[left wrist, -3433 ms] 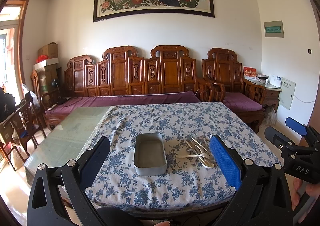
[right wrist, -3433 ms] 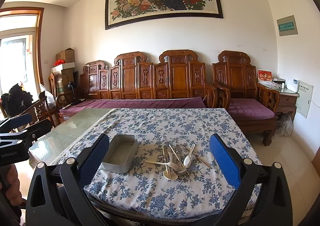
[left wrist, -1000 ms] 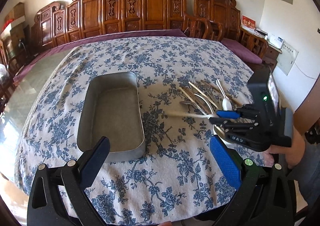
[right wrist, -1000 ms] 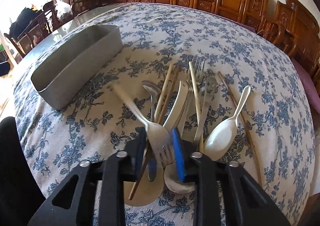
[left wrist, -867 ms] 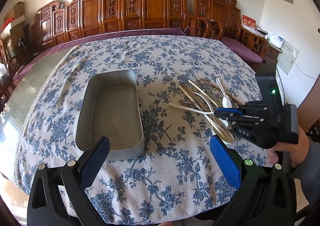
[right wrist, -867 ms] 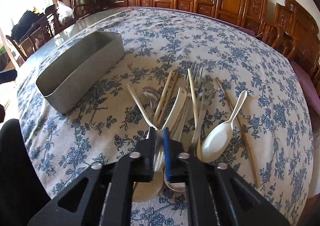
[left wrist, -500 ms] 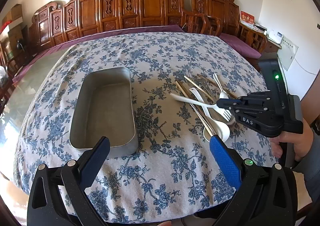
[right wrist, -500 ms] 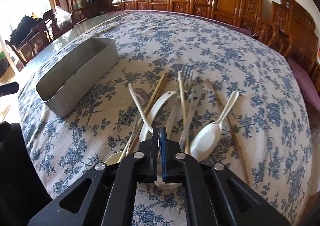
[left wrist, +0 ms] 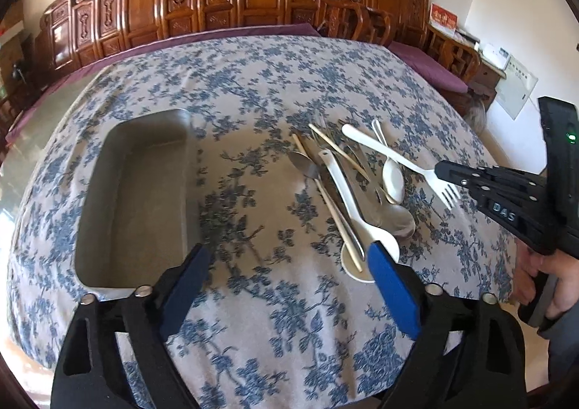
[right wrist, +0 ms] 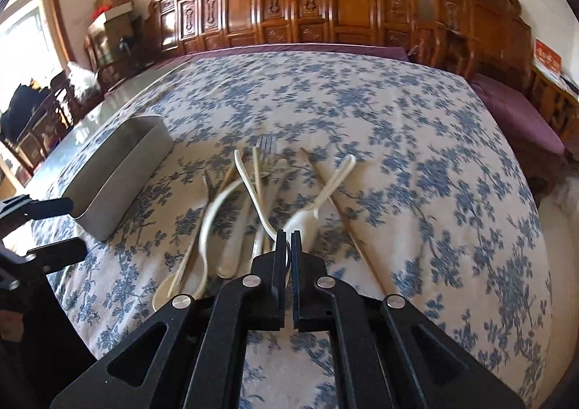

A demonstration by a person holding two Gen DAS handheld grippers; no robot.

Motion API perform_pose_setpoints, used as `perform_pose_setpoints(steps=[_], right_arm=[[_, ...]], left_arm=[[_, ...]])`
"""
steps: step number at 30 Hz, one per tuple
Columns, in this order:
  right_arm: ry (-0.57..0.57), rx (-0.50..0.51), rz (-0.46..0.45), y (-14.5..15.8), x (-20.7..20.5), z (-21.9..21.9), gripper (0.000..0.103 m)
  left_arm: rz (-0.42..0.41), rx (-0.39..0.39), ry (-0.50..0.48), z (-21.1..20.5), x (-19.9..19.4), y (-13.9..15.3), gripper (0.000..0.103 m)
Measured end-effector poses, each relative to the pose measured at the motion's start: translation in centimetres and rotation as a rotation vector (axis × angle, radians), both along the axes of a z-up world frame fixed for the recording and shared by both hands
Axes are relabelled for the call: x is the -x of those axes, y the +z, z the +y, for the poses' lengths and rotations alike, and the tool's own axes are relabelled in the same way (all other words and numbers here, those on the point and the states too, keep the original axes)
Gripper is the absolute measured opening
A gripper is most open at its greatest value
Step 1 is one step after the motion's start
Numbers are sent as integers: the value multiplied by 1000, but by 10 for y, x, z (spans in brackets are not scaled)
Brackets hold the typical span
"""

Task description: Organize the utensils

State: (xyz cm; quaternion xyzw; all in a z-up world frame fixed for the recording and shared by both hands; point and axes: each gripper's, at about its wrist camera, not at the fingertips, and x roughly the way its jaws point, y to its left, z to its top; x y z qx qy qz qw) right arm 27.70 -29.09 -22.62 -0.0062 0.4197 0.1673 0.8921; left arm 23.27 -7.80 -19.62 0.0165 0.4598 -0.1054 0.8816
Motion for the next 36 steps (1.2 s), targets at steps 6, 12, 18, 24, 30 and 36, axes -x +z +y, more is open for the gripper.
perform_pose_setpoints(steps=[6,12,18,24,30,36], right_arm=[[-24,4,20,-8,-4,-11,3],[-21,4,31,-12,-4,-9,3],[-15,9,40,-16,-3,-7,3],[-23,4,40,-17,-4,-10,3],[-28,-3,44,-17,-6,-14,3],[-24,-2,44,-17,-5,-13,3]], left_arm=[[6,-34,-37,-20,-19,-5,68],[86,36,13,-27,-54,-27,48],[172,175,71,-22,-84,-53,25],[174,220,80,-27,-94,-57,24],[170,219,86,-31,-102,-58,15],[192,216,111,-26,-102,-62,15]])
